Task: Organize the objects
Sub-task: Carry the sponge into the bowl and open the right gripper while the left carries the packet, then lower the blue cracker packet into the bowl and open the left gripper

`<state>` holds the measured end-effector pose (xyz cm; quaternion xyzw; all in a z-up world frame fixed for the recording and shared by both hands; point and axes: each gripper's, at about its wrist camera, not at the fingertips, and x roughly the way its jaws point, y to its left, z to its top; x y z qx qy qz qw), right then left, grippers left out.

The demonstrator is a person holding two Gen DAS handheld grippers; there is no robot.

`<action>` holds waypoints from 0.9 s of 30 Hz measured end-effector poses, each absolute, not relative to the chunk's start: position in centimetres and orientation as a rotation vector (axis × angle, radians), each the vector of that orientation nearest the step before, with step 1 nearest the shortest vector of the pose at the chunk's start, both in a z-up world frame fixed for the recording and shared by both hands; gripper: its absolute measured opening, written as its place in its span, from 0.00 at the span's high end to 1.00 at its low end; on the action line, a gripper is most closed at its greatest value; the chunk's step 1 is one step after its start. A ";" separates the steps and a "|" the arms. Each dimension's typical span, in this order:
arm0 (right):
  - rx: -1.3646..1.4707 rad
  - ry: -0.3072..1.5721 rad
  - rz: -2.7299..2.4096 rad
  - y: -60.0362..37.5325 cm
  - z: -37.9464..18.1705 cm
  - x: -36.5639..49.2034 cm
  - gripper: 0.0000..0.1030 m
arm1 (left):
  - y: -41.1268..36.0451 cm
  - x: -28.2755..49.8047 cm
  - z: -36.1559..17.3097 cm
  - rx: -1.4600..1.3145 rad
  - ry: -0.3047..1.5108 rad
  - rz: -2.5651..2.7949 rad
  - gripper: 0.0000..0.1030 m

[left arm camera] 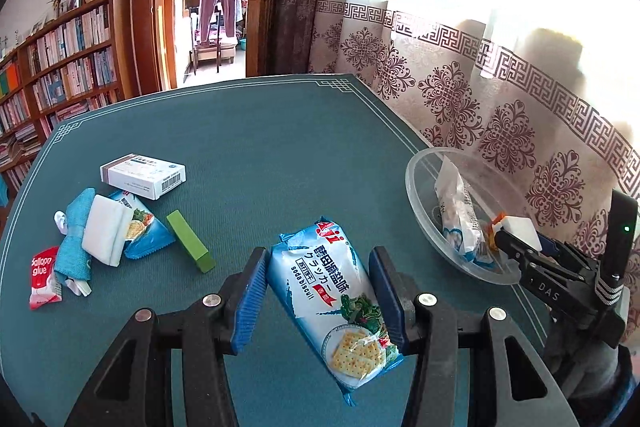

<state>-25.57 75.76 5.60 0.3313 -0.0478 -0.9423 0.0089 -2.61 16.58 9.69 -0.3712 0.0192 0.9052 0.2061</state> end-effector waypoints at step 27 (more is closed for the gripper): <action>0.974 -0.208 -2.917 76.9 6.3 -21.9 0.35 | 26.6 -7.0 11.2 -0.959 0.154 2.423 0.47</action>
